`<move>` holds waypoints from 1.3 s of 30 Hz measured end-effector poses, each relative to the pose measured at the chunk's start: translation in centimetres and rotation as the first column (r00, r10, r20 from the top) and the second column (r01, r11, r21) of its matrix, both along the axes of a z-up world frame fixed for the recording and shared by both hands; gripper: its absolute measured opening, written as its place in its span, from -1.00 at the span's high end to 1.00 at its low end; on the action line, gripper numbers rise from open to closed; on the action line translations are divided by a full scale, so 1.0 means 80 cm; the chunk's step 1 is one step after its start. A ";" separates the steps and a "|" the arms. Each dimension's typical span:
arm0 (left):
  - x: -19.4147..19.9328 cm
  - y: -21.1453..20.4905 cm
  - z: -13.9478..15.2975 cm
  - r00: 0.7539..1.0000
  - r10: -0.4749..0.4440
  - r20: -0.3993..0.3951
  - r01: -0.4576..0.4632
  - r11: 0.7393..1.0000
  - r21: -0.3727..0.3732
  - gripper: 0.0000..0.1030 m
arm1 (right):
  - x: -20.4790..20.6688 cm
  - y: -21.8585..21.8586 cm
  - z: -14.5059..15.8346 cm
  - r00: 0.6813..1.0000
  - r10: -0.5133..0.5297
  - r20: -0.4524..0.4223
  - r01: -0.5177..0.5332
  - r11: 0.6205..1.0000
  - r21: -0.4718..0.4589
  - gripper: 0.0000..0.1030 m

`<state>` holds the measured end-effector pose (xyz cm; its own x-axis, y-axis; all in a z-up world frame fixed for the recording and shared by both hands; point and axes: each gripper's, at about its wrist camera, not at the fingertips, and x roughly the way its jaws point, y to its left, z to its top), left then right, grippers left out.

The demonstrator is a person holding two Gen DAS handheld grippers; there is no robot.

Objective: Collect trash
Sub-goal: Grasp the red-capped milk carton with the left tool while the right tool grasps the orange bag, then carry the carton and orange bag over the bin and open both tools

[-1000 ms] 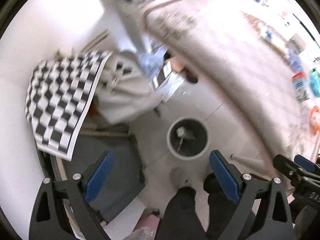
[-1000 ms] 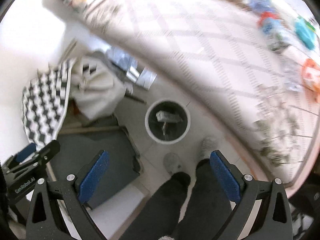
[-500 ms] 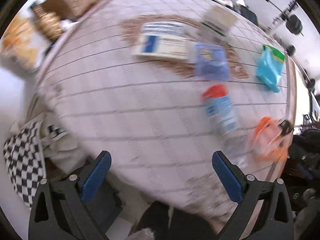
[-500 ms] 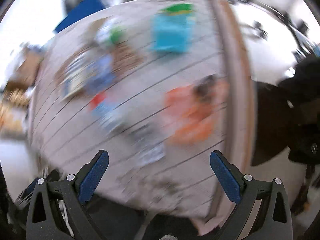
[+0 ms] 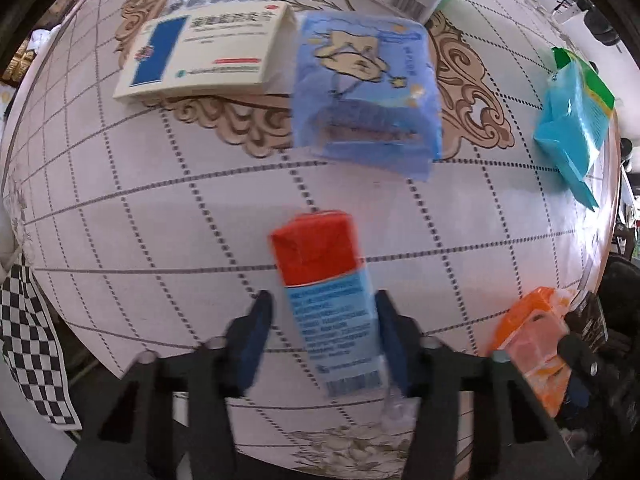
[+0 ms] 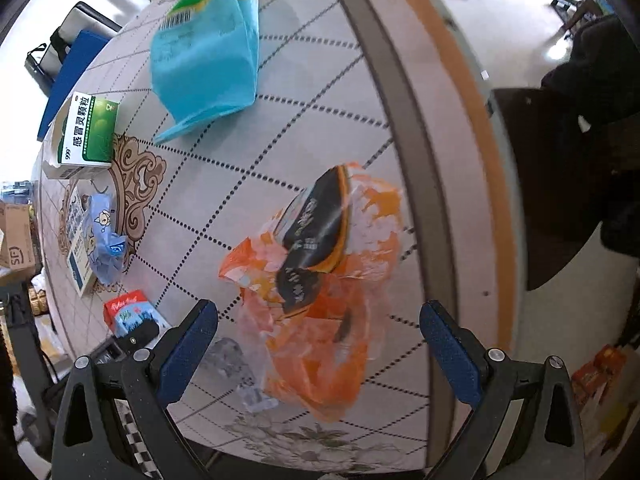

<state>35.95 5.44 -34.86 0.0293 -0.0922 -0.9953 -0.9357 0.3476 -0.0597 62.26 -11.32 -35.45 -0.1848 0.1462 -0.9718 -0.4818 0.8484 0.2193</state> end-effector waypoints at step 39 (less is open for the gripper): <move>-0.139 -0.073 0.085 0.999 -0.042 0.024 0.036 0.977 0.211 0.35 | -0.157 0.037 0.064 0.867 0.405 0.289 -0.409 0.911 -0.049 0.58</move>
